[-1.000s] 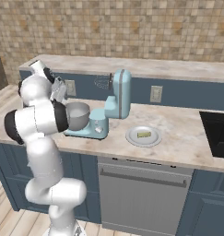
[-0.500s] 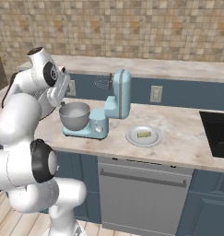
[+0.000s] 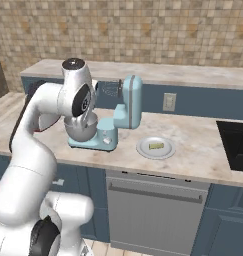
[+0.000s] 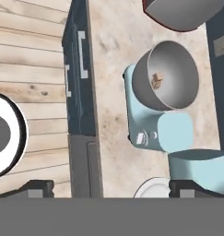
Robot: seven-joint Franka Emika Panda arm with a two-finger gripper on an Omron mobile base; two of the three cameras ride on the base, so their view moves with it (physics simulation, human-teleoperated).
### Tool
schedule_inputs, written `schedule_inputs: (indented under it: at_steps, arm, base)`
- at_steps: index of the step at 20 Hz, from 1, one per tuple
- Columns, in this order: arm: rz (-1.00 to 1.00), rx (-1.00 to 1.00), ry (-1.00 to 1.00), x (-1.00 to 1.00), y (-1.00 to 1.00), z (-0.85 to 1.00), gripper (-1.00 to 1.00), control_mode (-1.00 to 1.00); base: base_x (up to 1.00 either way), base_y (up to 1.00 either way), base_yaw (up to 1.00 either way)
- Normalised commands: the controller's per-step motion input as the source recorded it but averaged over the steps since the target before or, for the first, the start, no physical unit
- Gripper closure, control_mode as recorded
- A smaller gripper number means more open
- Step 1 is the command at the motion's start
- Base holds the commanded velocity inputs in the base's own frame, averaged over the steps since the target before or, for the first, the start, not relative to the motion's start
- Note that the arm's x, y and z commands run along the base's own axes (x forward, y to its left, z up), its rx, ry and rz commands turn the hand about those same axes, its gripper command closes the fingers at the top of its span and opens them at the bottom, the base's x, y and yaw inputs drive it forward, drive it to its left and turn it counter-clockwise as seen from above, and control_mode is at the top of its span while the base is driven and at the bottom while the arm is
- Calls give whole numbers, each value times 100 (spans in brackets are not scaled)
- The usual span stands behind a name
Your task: Add butter and sugar cubes to the stand mixer bowl and then turn on the stand mixer to begin making frosting.
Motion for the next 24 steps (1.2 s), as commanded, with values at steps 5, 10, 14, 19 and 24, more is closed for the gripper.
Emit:
schedule_inputs:
  at_steps: [5, 10, 14, 19, 24]
  arm:
    - [3, 17, 0, -13, -100, 0, -100, -100]
    - [7, 15, 0, 1, -84, -5, -100, -100]
    - [6, 10, 0, 7, -56, -19, -100, -100]
    - [4, 4, 0, 17, -40, -28, -100, -100]
    - [4, 0, 4, 30, -27, -31, -100, -100]
  base:
    - [0, 0, 0]
    - [0, 0, 0]
    - [0, 0, 0]
    - [0, 0, 0]
    - [0, 0, 0]
